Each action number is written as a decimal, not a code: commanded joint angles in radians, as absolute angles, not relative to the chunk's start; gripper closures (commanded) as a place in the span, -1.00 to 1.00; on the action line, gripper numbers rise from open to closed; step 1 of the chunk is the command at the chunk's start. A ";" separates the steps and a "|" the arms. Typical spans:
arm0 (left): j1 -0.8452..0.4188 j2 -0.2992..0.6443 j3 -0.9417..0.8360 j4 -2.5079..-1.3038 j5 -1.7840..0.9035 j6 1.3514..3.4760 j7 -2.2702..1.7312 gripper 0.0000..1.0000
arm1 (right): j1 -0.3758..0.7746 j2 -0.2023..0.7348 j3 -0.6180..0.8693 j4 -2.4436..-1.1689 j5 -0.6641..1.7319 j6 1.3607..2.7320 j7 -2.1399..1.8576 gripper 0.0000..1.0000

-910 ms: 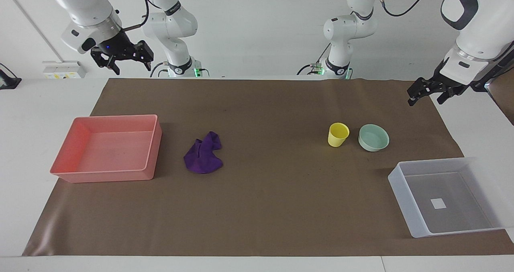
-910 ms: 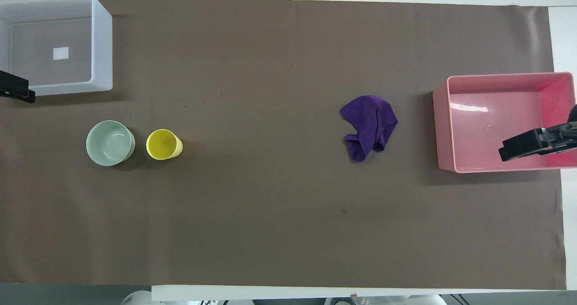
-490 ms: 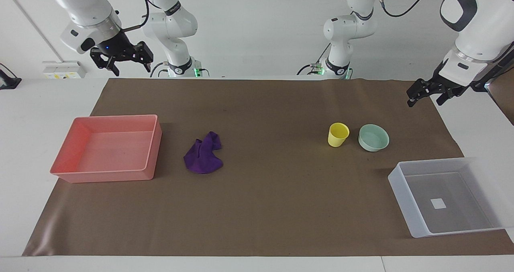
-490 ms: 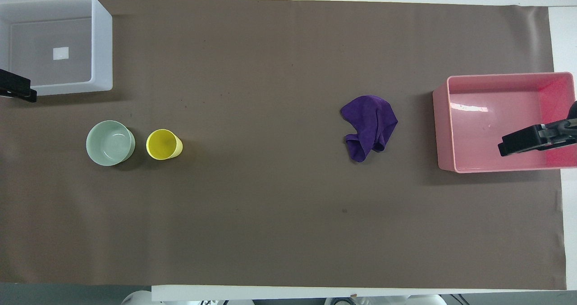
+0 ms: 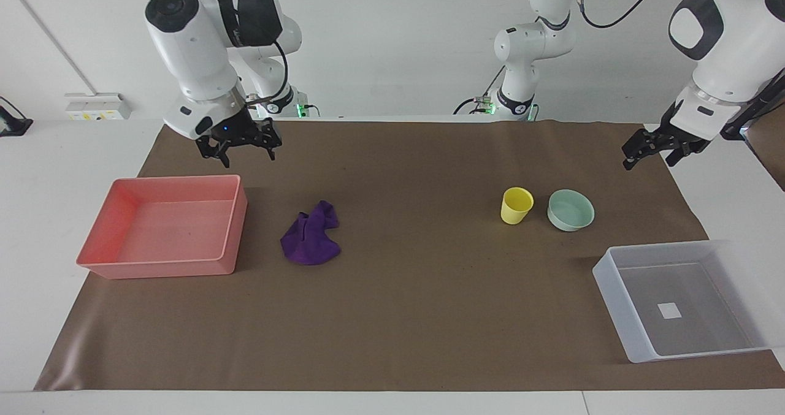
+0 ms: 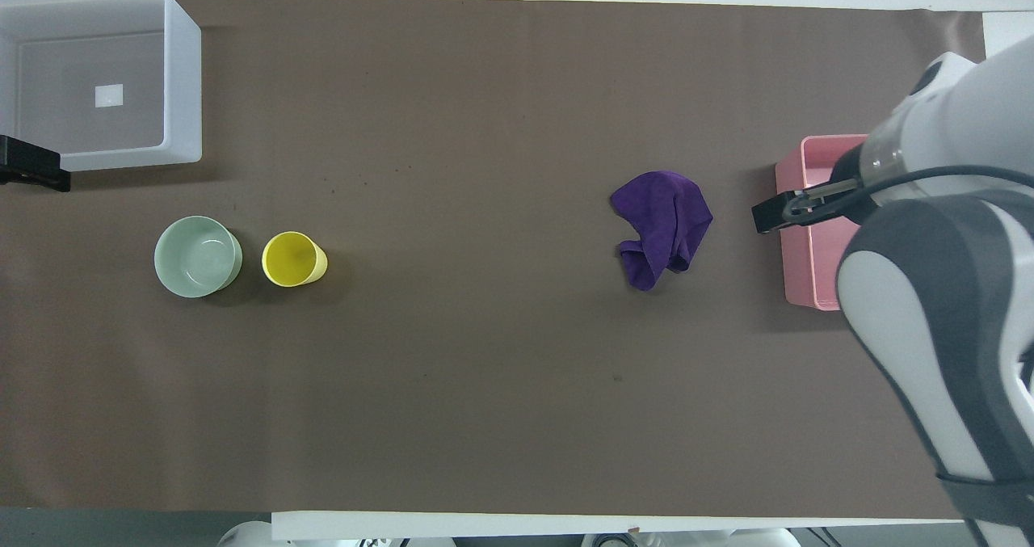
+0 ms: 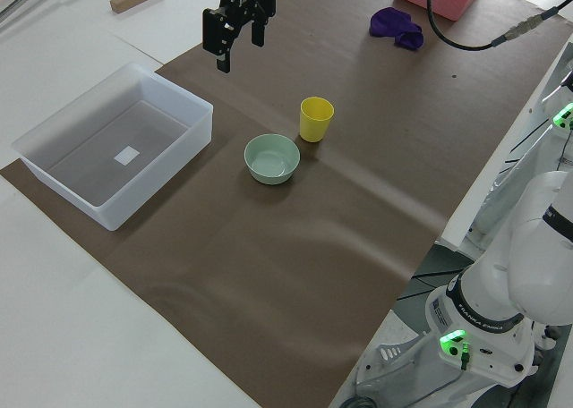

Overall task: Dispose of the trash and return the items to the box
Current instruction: 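Grasp the purple cloth with the right gripper while the left gripper grasps the bowl, then carry the bowl into the white box while the right gripper lifts the cloth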

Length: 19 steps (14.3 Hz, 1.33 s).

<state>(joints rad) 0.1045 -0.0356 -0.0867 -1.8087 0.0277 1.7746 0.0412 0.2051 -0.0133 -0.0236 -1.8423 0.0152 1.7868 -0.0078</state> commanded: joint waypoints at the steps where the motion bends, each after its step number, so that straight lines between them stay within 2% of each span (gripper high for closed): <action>1: 0.115 -0.152 -0.089 -2.174 0.038 2.036 0.011 -1.00 | 0.239 0.070 -0.023 -1.897 0.020 1.949 0.032 -1.00; 4: 0.112 -0.083 -0.091 -2.268 0.038 2.164 0.006 -1.00 | 0.250 0.106 -0.023 -2.011 0.020 2.139 0.032 -1.00; 6: 0.115 -0.063 -0.089 -2.380 0.037 2.316 0.002 -1.00 | 0.284 0.130 -0.025 -2.063 0.020 2.215 0.038 -0.99; 7: 0.117 -0.054 -0.089 -2.449 0.037 2.417 -0.006 -0.84 | 0.285 0.147 -0.025 -2.078 0.020 2.252 0.049 -0.99; 8: 0.117 -0.037 -0.087 -2.482 0.037 2.481 -0.046 0.71 | 0.287 0.159 -0.025 -2.083 0.020 2.276 0.057 -0.99; 9: 0.120 -0.028 -0.089 -2.474 0.038 2.496 -0.049 1.00 | 0.288 0.176 -0.023 -2.083 0.020 2.298 0.066 -0.98; 13: 0.124 -0.012 -0.087 -2.444 0.038 2.482 -0.048 1.00 | 0.299 0.229 -0.025 -2.120 0.020 2.405 0.094 -0.94; 15: 0.126 -0.008 -0.087 -2.406 0.037 2.429 -0.052 1.00 | 0.301 0.232 -0.025 -2.126 0.020 2.413 0.095 -0.77; 16: 0.126 -0.011 -0.087 -2.367 0.037 2.371 -0.051 1.00 | 0.299 0.233 -0.025 -2.126 0.020 2.411 0.091 -0.44; 17: 0.126 -0.020 -0.089 -2.309 0.038 2.283 -0.052 1.00 | 0.299 0.233 -0.025 -2.126 0.020 2.408 0.087 0.00; 18: 0.126 -0.023 -0.089 -2.216 0.037 2.160 -0.052 1.00 | 0.298 0.233 -0.025 -2.126 0.020 2.402 0.090 0.36; 19: 0.126 -0.012 -0.090 -2.077 0.031 1.999 -0.052 1.00 | 0.298 0.233 -0.025 -2.126 0.020 2.401 0.095 0.60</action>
